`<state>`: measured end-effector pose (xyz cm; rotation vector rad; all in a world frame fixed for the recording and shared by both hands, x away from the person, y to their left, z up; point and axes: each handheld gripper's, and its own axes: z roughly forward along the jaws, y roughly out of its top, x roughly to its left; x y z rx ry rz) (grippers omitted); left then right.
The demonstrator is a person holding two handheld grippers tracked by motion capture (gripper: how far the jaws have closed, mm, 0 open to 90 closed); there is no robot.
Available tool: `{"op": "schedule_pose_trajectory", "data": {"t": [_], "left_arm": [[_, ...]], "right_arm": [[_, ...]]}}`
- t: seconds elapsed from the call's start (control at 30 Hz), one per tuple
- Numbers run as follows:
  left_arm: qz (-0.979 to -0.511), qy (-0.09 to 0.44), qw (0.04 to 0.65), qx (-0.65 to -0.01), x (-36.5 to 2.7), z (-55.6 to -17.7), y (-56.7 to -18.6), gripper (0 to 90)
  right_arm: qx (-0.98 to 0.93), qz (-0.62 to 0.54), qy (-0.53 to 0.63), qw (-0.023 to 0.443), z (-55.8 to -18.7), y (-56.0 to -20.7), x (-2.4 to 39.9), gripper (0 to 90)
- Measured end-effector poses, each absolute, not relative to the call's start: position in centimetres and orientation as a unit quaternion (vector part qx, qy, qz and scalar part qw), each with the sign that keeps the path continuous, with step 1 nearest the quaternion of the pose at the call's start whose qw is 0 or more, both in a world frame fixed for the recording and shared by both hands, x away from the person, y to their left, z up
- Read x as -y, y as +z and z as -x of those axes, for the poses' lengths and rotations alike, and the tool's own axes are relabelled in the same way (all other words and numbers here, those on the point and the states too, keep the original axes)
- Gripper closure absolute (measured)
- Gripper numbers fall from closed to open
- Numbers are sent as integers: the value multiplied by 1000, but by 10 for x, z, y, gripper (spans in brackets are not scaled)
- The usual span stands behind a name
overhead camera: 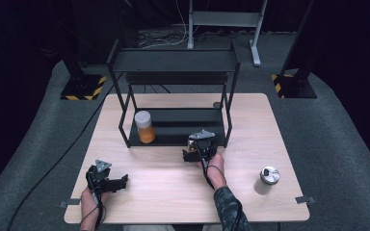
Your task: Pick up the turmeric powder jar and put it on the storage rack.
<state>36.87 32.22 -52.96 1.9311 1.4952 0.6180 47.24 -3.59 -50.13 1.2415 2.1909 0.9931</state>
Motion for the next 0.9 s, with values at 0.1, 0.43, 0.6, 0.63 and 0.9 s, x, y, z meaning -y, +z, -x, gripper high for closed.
{"op": "schedule_pose_trajectory", "data": {"t": [0.1,0.43,0.6,0.63,0.9], "left_arm": [[-730,234,306,-565,-322,-369,-530,3],[-730,234,306,-565,-322,-369,-530,3],[-730,234,306,-565,-322,-369,-530,3],[-730,234,306,-565,-322,-369,-530,3],[-730,234,306,-565,-322,-369,-530,3]], "right_arm": [[-787,-446,374,206,-472,-503,40,201],[-786,-436,386,209,-469,-506,42,301],[-787,-433,386,211,-469,-506,43,303],[-786,-434,386,211,-469,-506,43,303],[-788,-430,387,210,-469,-503,43,303]]}}
